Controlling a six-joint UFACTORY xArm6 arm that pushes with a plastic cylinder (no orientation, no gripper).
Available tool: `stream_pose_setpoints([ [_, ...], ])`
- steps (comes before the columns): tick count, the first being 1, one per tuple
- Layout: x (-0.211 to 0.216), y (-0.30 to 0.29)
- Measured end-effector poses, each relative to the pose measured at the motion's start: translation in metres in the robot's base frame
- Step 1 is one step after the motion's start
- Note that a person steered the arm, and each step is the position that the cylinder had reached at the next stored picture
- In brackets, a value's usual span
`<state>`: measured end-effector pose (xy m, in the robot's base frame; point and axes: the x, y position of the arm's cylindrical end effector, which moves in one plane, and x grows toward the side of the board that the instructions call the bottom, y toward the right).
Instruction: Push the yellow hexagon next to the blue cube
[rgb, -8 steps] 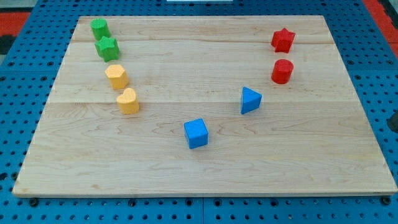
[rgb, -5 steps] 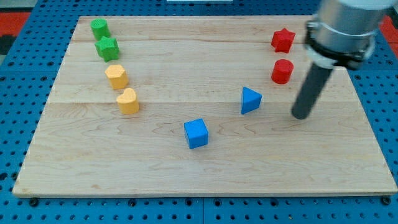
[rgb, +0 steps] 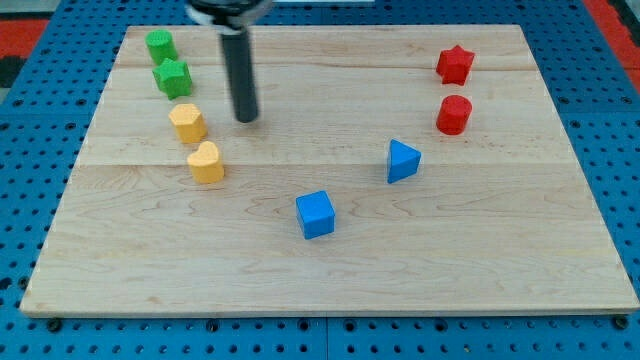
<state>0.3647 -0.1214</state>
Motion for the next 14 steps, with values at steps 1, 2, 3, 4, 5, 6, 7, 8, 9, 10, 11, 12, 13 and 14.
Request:
stream_pose_setpoints([
  [1, 0.0, -0.055],
  [2, 0.002, -0.1],
  [3, 0.022, -0.122],
  [4, 0.047, -0.105],
  [5, 0.052, -0.087],
  [6, 0.021, -0.106],
  [7, 0.029, -0.041],
  [8, 0.072, -0.004],
  [9, 0.105, 0.02],
  [10, 0.113, -0.004],
  [11, 0.134, -0.003],
  [12, 0.118, -0.024],
  [13, 0.096, -0.013],
  [14, 0.088, 0.01],
])
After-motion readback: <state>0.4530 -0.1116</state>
